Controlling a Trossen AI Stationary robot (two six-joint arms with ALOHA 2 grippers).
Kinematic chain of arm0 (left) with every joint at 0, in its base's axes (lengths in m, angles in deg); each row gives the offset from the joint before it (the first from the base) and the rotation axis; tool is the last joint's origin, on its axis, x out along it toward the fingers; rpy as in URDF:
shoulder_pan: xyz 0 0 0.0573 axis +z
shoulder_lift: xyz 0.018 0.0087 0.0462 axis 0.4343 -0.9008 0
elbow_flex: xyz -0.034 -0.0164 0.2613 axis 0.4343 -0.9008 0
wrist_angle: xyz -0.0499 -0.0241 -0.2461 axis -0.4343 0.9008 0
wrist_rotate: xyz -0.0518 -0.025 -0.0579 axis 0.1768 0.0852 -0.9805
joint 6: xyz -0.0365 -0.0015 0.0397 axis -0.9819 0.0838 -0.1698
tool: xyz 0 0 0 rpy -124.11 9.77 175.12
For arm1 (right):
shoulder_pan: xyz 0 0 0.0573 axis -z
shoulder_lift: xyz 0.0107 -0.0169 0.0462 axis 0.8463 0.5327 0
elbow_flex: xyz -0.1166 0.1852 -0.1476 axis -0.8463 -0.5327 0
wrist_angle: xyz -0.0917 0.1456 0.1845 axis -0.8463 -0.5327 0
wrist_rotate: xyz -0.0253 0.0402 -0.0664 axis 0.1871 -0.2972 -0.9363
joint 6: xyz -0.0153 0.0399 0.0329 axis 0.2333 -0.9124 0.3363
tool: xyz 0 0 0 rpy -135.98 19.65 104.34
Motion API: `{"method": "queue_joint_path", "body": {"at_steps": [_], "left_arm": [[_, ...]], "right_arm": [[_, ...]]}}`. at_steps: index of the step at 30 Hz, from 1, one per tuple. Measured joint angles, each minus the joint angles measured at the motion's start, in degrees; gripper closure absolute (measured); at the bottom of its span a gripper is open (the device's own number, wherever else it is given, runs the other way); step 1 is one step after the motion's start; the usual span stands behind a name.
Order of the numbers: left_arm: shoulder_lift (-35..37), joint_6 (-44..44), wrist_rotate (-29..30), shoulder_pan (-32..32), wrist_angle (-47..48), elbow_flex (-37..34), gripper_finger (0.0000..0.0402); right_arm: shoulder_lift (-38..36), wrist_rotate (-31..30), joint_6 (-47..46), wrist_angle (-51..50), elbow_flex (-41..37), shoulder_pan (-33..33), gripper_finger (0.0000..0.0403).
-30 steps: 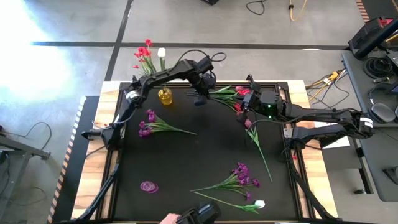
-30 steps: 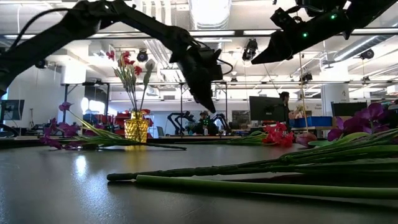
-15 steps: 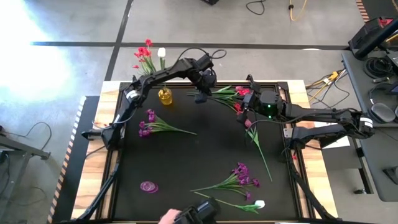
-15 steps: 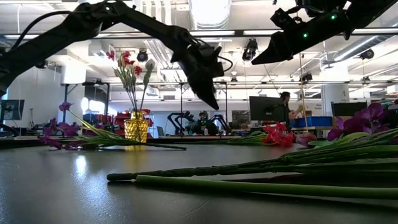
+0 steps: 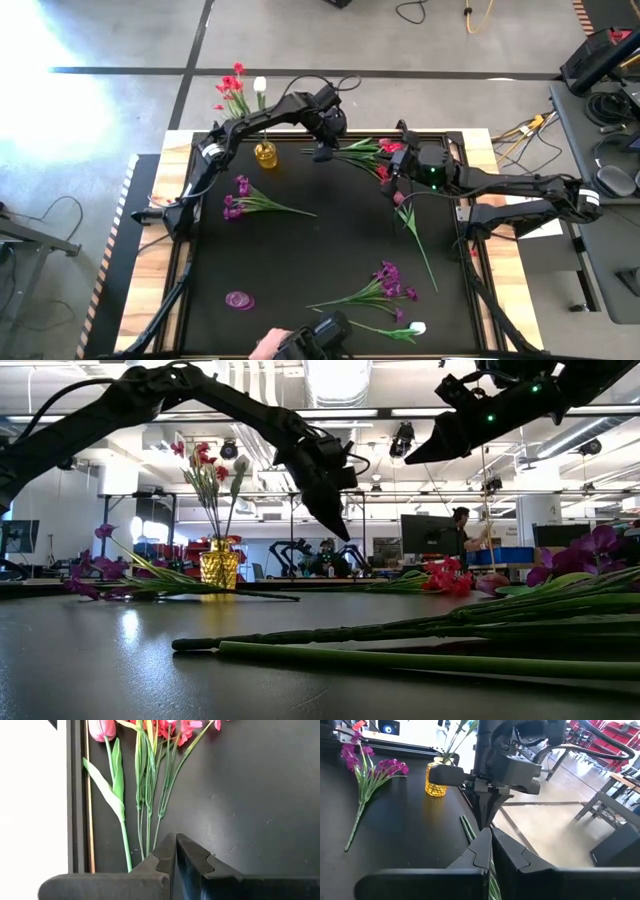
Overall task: Sort flowers into vase by color
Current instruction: Put the red flowers into the yellow vase
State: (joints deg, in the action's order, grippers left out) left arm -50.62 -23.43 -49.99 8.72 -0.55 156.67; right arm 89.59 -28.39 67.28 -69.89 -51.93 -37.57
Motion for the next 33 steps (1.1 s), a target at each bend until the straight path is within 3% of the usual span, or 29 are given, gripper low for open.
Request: {"method": "queue_joint_path", "body": {"at_steps": [8,20,33], "left_arm": [[0.0,5.1,2.7,0.0,0.0,-0.2,0.0396],[-2.2,8.1,3.1,0.1,4.9,-0.3,0.0318],[-6.5,13.2,4.5,0.8,4.6,-0.2,0.0317]], "right_arm": [[0.0,-0.4,-0.8,-2.5,0.0,1.3,0.0394],[0.0,-0.4,-1.6,-2.6,-0.4,3.1,0.0394],[0.0,-0.3,-2.1,-2.1,-0.6,3.4,0.0394]]}}
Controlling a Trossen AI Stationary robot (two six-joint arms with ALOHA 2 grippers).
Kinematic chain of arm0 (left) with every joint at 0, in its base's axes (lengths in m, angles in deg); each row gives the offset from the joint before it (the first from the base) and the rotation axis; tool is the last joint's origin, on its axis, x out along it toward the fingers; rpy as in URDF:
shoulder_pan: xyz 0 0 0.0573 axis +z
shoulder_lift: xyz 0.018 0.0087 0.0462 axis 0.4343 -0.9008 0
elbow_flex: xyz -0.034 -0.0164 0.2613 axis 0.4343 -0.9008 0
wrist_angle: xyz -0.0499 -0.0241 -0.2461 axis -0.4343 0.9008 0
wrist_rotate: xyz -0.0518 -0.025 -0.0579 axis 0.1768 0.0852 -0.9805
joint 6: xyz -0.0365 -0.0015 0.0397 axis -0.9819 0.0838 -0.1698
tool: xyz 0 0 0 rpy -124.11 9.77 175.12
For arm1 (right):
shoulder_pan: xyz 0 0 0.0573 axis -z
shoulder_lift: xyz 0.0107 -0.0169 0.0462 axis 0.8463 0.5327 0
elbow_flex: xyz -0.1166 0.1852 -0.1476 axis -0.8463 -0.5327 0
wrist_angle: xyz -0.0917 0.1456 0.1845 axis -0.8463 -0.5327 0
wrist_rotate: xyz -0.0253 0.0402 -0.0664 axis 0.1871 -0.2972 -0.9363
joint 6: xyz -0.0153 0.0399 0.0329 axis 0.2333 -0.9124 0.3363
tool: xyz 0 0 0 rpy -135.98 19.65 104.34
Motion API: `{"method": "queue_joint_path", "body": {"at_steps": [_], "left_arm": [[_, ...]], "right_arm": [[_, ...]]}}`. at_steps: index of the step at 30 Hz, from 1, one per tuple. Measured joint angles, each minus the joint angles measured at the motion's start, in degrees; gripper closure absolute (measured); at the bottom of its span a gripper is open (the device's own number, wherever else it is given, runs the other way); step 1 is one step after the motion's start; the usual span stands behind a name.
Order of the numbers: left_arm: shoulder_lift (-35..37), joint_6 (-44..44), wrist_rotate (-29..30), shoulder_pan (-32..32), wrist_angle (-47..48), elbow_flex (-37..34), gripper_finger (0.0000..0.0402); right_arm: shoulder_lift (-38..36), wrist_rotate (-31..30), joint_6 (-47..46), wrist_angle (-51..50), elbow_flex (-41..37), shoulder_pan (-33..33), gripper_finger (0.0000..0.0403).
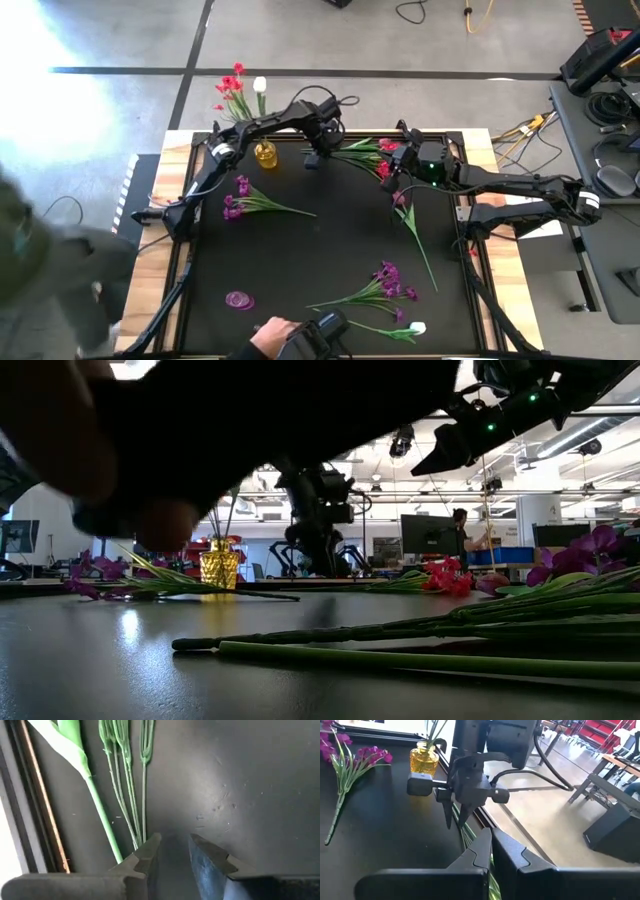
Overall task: Sort flowers into vase by color
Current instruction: Put the red flowers into the yellow vase
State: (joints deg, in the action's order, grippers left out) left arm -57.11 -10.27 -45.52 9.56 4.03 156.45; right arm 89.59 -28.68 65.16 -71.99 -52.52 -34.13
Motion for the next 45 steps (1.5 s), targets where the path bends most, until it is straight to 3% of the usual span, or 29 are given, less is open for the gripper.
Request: {"method": "queue_joint_path", "body": {"at_steps": [3,8,29,32,36,45], "left_arm": [[-0.5,0.7,0.6,0.0,-0.4,0.3,0.0323],[-2.1,0.8,6.8,0.1,-2.1,0.3,0.0325],[-3.7,-2.9,6.1,0.6,-3.8,1.5,0.0326],[-3.8,-2.6,6.5,0.6,-3.7,2.4,0.0341],[-3.8,-2.7,6.5,0.6,-2.7,3.0,0.0393],[-3.8,-5.0,9.9,0.5,-1.1,3.8,0.0398]], "right_arm": [[0.0,0.1,0.0,0.0,0.0,0.0,0.0394],[0.0,0.1,0.0,0.1,0.0,0.0,0.0394],[0.0,0.1,0.1,0.7,0.0,0.0,0.0394],[0.0,0.1,0.1,0.9,0.0,0.0,0.0394],[0.0,0.1,0.2,0.9,0.0,0.0,0.0394],[0.0,0.1,0.2,0.9,0.0,0.0,0.0394]]}}
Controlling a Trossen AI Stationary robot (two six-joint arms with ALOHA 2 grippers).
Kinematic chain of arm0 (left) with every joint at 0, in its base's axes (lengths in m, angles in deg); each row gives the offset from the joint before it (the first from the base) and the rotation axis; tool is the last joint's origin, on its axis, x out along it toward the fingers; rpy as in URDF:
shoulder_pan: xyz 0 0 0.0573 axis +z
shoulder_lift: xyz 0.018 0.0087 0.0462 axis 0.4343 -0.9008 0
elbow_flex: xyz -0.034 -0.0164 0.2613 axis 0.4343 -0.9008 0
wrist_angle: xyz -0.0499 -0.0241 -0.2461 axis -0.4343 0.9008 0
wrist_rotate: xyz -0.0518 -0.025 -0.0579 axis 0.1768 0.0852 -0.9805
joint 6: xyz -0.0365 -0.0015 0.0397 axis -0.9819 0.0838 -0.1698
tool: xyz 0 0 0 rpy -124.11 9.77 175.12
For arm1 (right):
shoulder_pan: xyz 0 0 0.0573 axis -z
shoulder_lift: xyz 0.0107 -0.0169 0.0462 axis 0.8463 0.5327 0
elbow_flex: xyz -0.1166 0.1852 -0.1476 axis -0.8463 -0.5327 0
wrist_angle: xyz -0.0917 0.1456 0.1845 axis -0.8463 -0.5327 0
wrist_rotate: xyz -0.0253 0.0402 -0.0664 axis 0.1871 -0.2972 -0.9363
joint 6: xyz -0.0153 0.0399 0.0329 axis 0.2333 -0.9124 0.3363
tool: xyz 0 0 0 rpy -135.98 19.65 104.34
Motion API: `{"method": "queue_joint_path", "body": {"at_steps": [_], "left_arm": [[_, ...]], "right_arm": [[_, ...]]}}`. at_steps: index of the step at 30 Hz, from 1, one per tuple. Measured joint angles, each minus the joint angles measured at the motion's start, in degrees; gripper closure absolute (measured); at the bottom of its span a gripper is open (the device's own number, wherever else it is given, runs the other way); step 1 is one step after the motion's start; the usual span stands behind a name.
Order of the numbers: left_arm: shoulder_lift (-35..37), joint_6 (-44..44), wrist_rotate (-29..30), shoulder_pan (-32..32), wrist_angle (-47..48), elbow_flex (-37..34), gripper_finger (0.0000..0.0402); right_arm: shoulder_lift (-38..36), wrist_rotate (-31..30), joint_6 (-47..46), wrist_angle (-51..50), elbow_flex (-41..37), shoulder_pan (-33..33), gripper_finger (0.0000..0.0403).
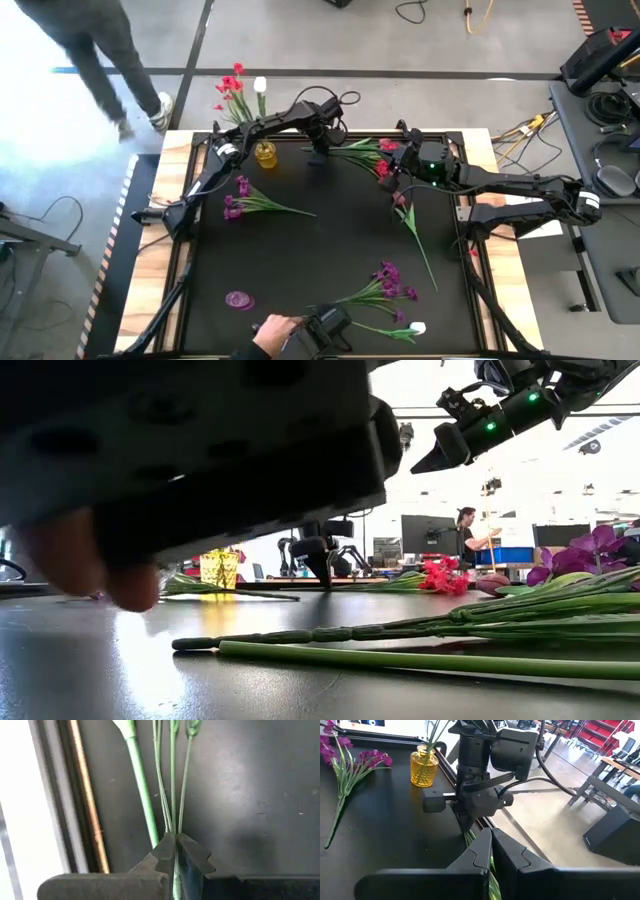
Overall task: Sort flowers into vase by color
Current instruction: Put the red flowers into the yellow vase
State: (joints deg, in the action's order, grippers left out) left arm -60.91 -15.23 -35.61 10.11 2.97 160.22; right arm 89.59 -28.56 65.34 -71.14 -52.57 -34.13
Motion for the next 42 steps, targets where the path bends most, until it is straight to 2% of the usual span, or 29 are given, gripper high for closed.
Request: {"method": "queue_joint_path", "body": {"at_steps": [9,12,21,31,35,38,40,42], "left_arm": [[-0.4,-0.7,0.1,0.1,0.2,-0.4,0.0372],[-0.9,-1.7,-1.7,0.5,0.3,-0.4,0.0365],[-1.2,-2.1,-3.2,0.9,0.9,0.2,0.0363],[-1.2,-2.0,-3.6,1.0,1.6,0.3,0.0395],[-1.5,-4.7,-3.9,1.0,2.8,3.2,0.0399],[-1.3,-7.1,-7.3,1.0,2.7,6.7,0.0400],[-1.3,-9.1,-11.5,1.2,2.6,9.3,0.0400],[-0.2,-11.0,-16.4,1.5,0.4,8.9,0.0401]], "right_arm": [[0.0,0.1,0.0,0.0,0.0,0.0,0.0394],[0.0,0.2,0.0,0.0,0.0,0.0,0.0394],[0.0,0.2,-0.1,0.5,0.0,0.0,0.0394],[0.0,0.2,-0.1,0.5,0.0,0.0,0.0394],[0.0,0.2,-0.1,1.0,0.0,0.0,0.0394],[0.0,0.2,-0.1,0.9,0.0,0.0,0.0394],[0.0,0.2,-0.1,0.9,0.0,0.0,0.0394],[0.0,0.2,-0.1,0.9,0.0,0.0,0.0394]]}}
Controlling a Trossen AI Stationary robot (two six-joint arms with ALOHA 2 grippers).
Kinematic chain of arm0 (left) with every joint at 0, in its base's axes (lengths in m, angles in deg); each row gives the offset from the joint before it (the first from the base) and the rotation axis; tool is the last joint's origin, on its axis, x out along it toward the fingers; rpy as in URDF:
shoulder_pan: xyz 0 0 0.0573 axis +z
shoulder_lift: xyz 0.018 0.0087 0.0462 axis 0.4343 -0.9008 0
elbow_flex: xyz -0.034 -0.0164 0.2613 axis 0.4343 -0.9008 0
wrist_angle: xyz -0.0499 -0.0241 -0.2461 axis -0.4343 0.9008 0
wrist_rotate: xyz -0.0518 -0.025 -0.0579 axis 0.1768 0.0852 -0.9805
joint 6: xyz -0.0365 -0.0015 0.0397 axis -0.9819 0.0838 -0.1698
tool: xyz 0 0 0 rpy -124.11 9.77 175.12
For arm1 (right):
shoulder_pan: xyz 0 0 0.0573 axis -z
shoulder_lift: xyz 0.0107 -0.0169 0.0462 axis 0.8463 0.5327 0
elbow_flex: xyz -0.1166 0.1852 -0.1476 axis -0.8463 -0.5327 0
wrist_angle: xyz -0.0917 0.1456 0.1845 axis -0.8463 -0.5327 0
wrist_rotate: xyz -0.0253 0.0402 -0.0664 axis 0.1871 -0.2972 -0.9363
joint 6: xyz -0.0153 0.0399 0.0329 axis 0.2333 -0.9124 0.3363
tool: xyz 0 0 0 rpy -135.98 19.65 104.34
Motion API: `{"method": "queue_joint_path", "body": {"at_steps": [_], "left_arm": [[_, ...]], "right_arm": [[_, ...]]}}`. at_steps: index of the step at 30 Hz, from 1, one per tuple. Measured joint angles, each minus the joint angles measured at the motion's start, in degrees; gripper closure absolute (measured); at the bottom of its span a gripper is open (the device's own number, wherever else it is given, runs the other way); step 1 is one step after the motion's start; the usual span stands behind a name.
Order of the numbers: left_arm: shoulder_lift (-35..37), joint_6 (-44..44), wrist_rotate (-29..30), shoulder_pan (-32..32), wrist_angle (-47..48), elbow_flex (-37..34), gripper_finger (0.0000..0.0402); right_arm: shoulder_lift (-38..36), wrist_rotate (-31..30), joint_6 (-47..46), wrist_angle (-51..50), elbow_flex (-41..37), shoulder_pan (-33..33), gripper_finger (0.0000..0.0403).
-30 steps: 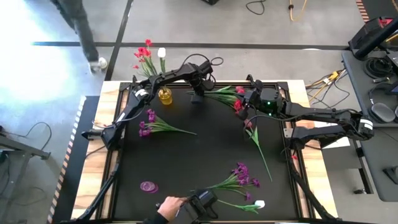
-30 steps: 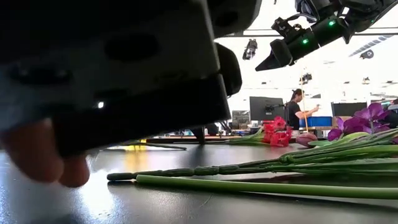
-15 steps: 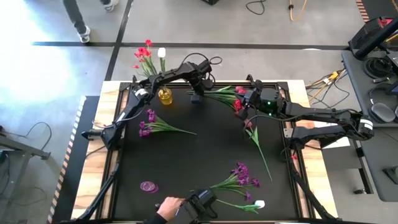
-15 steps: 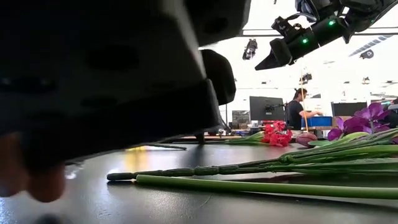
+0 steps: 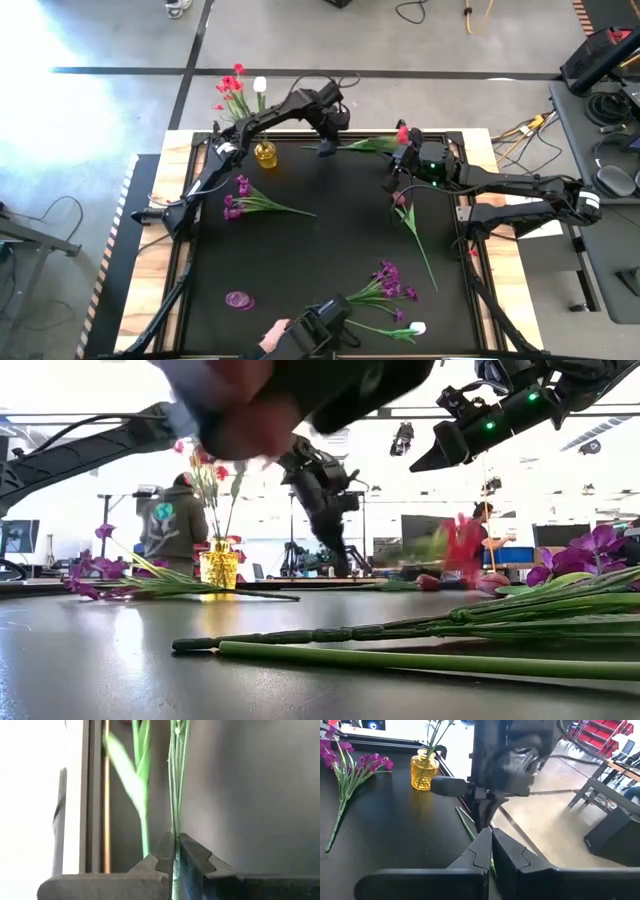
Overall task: Sort flowers into vase by color
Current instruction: Put the red flowers into the yellow vase
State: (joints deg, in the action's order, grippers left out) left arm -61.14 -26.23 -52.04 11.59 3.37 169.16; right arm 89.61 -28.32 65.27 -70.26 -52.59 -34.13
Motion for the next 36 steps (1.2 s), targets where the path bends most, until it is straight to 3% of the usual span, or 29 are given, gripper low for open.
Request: {"method": "queue_joint_path", "body": {"at_steps": [5,15,19,25,36], "left_arm": [[1.2,-3.3,-9.1,0.5,-1.2,0.0,0.0401],[1.9,-8.4,-10.8,-0.9,-16.3,0.1,0.0401],[2.0,-13.4,-9.6,-0.7,-28.0,-2.5,0.0402],[2.1,-18.5,-2.4,-0.6,-44.7,-9.4,0.0401],[3.9,-24.1,0.4,-0.5,-65.1,-19.0,0.0401]], "right_arm": [[0.0,0.0,0.1,0.0,-0.1,0.0,0.0394],[0.0,0.0,0.6,0.2,-0.1,0.0,0.0394],[0.0,0.0,0.7,1.1,-0.1,0.0,0.0394],[0.0,0.0,0.5,1.5,-0.1,0.0,0.0394],[0.0,0.0,0.4,1.5,-0.5,0.0,0.0394]]}}
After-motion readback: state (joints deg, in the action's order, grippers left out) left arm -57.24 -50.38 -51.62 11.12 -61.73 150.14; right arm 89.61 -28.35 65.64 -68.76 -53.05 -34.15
